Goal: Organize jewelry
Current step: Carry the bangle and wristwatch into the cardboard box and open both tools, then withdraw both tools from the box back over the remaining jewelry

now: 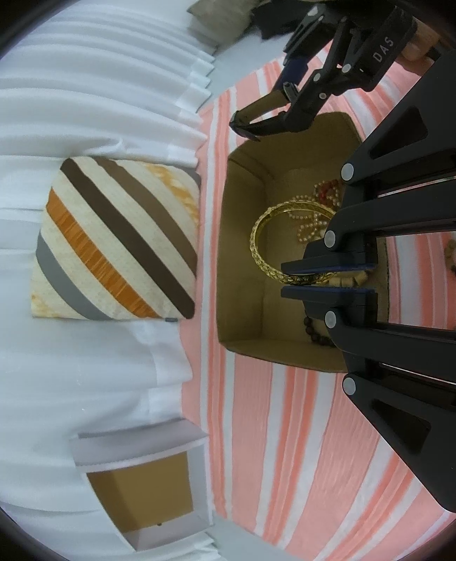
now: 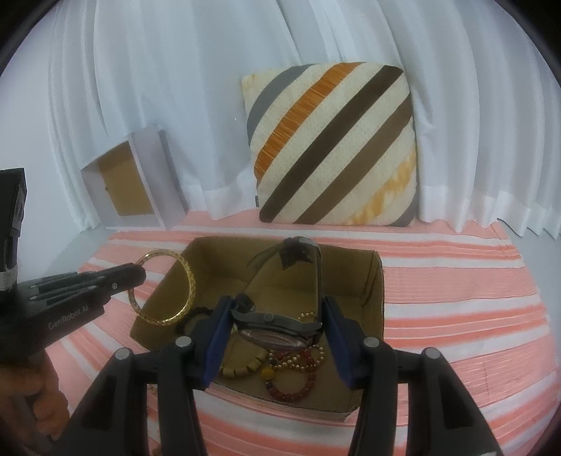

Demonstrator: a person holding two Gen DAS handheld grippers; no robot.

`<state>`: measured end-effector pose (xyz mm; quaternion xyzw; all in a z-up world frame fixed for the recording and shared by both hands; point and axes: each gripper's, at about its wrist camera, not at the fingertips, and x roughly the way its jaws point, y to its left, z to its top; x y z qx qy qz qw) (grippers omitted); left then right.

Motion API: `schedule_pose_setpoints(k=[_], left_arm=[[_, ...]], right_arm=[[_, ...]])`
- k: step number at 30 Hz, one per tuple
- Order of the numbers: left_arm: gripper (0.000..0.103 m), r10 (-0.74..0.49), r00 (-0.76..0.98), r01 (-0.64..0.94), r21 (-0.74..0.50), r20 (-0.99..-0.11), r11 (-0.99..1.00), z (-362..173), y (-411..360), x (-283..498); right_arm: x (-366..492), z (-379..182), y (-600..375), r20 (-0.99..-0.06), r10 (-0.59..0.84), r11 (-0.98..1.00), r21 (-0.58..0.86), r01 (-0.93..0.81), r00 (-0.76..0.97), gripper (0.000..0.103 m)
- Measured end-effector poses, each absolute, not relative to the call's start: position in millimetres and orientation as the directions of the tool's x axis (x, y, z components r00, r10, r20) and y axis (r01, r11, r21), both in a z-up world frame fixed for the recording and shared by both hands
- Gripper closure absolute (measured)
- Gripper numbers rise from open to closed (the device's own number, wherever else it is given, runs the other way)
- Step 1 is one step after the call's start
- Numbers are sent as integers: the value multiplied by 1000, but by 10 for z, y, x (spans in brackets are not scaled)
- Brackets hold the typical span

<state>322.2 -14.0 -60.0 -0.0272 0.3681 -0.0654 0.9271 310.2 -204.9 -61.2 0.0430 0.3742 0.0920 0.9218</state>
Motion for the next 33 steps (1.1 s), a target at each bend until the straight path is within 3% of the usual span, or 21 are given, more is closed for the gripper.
schedule_pose_setpoints(k=[16,18,19,21,33], left_arm=[[96,-88,669,75,-50,-738,996,-998,-243,3541],[77,-78,666,65,-47,-742,997,-1029,-240,3548],[45,-73,669,58,-47,-739,997,-1033,-238,3543],[14,-42,701,26,-33,-712,999,-1001,-209,3486],[12,-48,761,21,-50,-647,999,-701,-154,3236]], right_arm=[[3452,-1056,-2037,-760,160,987,117,-110,629,50],[3477,-1117,-2054,-770,160,987,119,-106,618,49],[3490,-1146,-2061,-774,165,986,124,-109,611,48],[3487,-1184,-2073,-776,166,986,125,-110,608,43],[3169,-1051,-2079,-723,116,993,73,-92,681,36]])
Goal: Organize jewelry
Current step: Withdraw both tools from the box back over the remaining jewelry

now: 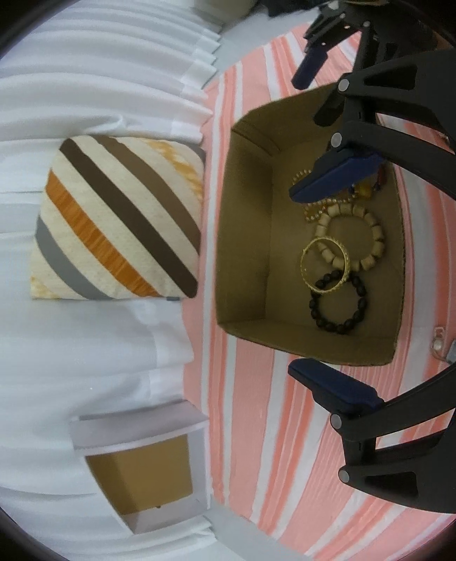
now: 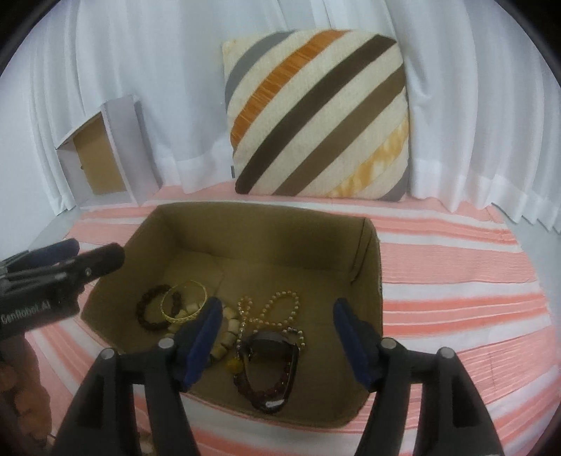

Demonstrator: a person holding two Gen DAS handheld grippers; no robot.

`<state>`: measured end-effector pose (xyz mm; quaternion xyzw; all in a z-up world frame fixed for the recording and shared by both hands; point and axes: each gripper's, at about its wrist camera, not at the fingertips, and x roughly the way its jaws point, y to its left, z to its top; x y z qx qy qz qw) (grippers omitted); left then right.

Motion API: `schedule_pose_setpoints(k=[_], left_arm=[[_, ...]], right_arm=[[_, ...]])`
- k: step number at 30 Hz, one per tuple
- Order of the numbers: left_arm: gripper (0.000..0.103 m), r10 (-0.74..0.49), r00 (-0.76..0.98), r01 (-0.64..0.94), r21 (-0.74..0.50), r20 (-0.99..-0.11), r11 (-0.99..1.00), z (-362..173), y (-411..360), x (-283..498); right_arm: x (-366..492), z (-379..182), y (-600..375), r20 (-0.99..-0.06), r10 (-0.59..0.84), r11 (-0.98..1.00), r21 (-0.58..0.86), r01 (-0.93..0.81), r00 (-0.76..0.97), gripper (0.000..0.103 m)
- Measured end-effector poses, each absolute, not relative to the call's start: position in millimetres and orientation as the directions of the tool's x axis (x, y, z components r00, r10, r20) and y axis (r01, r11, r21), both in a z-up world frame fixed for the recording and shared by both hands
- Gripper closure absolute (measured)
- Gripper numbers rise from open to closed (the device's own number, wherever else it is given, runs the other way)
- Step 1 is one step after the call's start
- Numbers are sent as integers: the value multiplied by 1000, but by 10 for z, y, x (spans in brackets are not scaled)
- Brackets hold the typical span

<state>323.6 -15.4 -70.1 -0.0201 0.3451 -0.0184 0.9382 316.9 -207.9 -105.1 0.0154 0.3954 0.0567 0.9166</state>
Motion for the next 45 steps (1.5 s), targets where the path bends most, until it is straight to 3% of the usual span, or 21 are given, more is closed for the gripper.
schedule_pose_setpoints(k=[25,45], left_arm=[[11,-79,799,56,-56,-596,997,-318,-167,2345],[10,-144,671,73,-128,-727,989,-1556,480,1243]], right_arm=[[2206,-557,-2186,-658,78,997,62,-49,749,36],[1230,-1212,-2395,-719,4,1000,6,0,695,36]])
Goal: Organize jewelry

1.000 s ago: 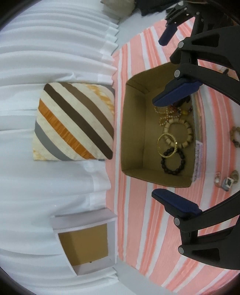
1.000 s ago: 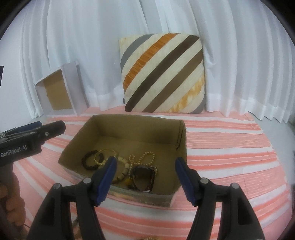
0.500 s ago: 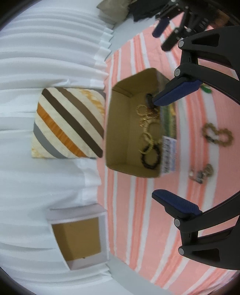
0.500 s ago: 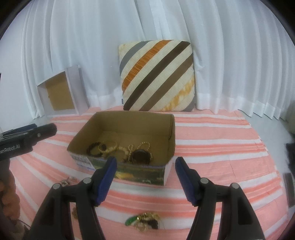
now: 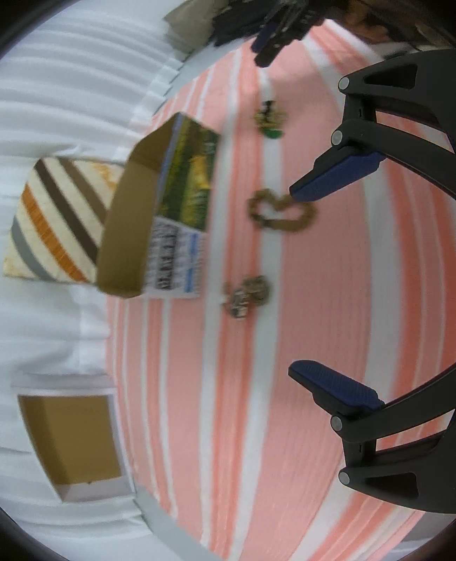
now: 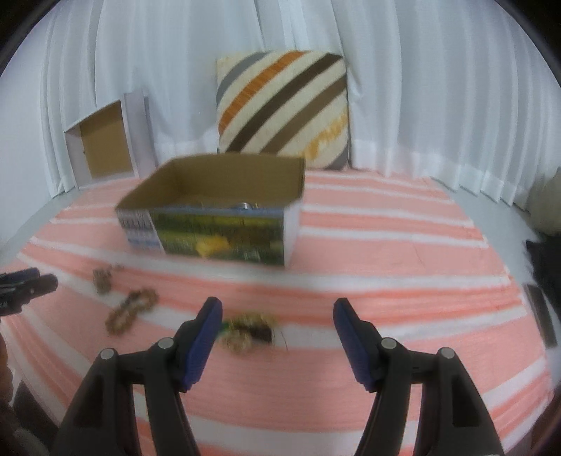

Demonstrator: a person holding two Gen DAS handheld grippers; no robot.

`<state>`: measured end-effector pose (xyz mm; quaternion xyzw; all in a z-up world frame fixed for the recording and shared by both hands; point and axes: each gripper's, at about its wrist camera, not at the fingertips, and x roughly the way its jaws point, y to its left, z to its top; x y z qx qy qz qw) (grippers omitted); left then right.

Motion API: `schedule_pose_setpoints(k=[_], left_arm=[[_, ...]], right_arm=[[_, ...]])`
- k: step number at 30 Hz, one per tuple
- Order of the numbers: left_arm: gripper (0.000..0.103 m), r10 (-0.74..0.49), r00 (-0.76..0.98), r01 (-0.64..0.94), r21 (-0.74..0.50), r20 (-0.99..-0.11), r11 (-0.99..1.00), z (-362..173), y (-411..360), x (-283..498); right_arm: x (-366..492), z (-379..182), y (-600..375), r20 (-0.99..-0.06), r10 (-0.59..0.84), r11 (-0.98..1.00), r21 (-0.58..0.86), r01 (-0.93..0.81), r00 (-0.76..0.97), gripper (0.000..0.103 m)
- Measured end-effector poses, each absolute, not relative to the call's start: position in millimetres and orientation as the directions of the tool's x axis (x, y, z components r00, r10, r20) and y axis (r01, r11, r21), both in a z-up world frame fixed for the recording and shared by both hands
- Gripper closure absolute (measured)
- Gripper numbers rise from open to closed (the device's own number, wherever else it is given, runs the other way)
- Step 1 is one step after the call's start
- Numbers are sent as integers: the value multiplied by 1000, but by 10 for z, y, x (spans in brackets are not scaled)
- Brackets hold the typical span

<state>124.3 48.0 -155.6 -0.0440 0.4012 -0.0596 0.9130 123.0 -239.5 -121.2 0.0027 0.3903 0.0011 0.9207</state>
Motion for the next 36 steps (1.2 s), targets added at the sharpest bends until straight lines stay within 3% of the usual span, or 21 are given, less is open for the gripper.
schedule_pose_setpoints(k=[8,13,24,30,32,34,36], left_arm=[[10,-149,648,48,-155,-747,987,-1726,579,1266],[10,-210,642,127,-167,-738,978,-1703,367,1373],[12,-155,586,192,-49,-795,980,-1972,-169,1887],[34,-140,572,197,-30,-808,980,-2051,-186,1911],[58,-150,581,218,-25,-800,976,-2044,-218,1881],[72,-161,587,236,-23,-793,972,-2037,-248,1847],[75,-165,590,240,-23,-790,970,-2029,-264,1824]], right_arm=[[1001,-1488,-2432,-760,11,999,37,26,649,36],[957,-1562,-2424,-770,12,998,51,42,638,36],[1062,-1579,-2525,-781,70,993,115,33,620,36],[1251,-1632,-2544,-797,126,987,159,3,590,36],[1348,-1634,-2516,-796,152,984,175,-16,586,36],[1468,-1649,-2507,-796,180,979,202,-27,578,36],[1599,-1683,-2525,-800,207,971,239,-17,564,36]])
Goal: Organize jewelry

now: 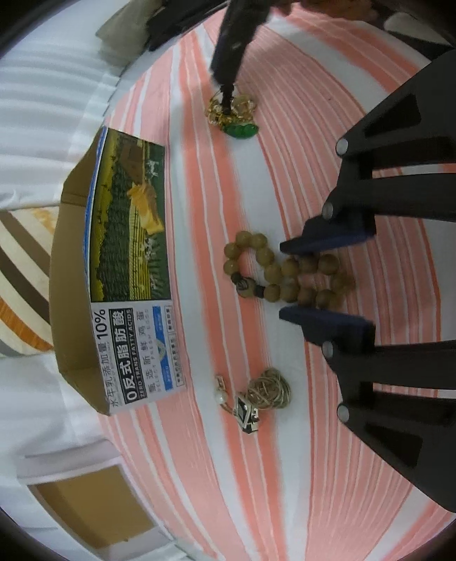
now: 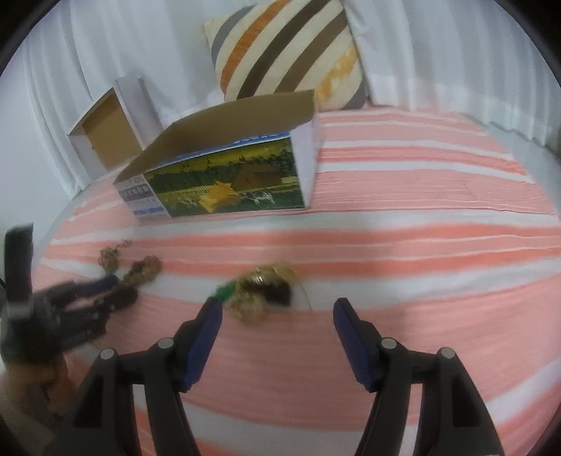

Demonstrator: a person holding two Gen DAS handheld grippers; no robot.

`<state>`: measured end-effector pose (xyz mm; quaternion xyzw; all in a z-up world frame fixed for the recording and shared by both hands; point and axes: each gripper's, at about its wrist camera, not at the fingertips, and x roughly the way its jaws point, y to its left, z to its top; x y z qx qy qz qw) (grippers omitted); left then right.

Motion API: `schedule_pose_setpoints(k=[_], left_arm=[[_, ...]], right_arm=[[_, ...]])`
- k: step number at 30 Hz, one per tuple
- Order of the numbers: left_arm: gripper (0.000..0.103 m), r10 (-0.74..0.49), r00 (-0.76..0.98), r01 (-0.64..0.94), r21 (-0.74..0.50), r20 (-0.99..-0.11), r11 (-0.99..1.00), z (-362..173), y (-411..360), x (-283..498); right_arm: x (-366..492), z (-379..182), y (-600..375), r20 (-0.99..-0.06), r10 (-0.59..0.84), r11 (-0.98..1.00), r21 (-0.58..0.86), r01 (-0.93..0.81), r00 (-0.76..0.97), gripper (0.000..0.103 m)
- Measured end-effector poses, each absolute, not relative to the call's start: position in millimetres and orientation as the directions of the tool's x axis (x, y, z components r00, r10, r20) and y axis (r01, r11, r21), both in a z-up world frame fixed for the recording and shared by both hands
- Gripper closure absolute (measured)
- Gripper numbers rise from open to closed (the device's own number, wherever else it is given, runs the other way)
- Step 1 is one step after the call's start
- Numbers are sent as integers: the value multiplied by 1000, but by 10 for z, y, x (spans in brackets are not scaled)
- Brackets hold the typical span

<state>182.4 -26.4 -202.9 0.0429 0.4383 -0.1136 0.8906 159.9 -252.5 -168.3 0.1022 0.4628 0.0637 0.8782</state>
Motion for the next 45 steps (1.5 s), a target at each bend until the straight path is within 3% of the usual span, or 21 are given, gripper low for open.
schedule_pose_setpoints(k=[6,10,13,20,24,35,40,42,44,45], left_arm=[[77,-171,592,234,-36,-788,972,-2030,-250,1816],[77,-172,593,234,-37,-787,972,-2042,-220,1811],[77,-173,593,234,-38,-787,971,-2041,-219,1811],[77,-177,592,235,-41,-787,971,-2032,-228,1823],[78,-181,592,232,-49,-786,972,-2029,-214,1827],[79,-180,592,232,-48,-786,972,-2024,-197,1849],[79,-176,593,232,-42,-786,972,-2029,-203,1850],[79,-176,593,233,-42,-786,972,-2030,-204,1852],[79,-177,593,233,-43,-785,972,-2030,-202,1850],[79,-177,593,233,-44,-785,972,-2031,-202,1851]], right_arm=[[1952,-1772,-2398,-830,238,963,268,-12,505,39],[2098,-1865,-2222,-867,198,976,216,-14,457,59],[2114,-1881,-2157,-870,178,982,189,-24,461,89],[1945,-1585,-2271,-760,293,945,321,-58,579,89],[1767,-1425,-2334,-740,300,943,324,-72,602,89],[947,-1499,-2556,-778,219,976,177,-130,588,88],[834,-1600,-2631,-796,227,974,174,-148,561,87],[832,-1574,-2600,-785,260,965,188,-183,563,79],[824,-1539,-2559,-781,243,968,160,-193,575,55],[812,-1526,-2553,-783,226,972,141,-188,580,53]])
